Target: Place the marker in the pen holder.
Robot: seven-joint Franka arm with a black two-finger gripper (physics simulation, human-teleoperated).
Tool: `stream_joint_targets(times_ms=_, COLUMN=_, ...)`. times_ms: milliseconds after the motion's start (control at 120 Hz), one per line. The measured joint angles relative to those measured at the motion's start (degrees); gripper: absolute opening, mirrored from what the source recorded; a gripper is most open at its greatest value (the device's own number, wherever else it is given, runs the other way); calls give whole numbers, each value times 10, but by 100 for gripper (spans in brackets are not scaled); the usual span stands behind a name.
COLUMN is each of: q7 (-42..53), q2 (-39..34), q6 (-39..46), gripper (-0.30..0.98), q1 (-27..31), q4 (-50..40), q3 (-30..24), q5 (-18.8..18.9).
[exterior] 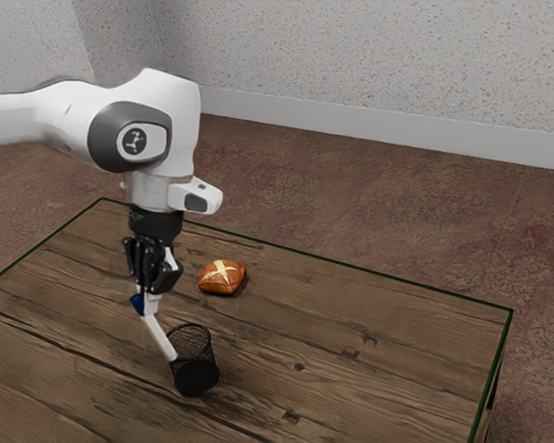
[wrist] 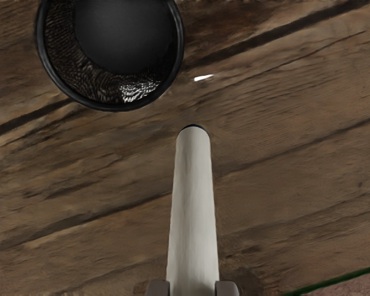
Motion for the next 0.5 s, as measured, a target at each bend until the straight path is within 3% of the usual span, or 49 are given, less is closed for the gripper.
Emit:
stream_joint_targets(times_ms=350, q7=-21, q2=84, q6=47, gripper=-5, q1=22, q4=54, q3=1, q5=15)
stream_joint_targets(times_ms=500, q7=-25, q2=96, q6=57, gripper=28, q1=39, q4=59, q3=1, q5=21)
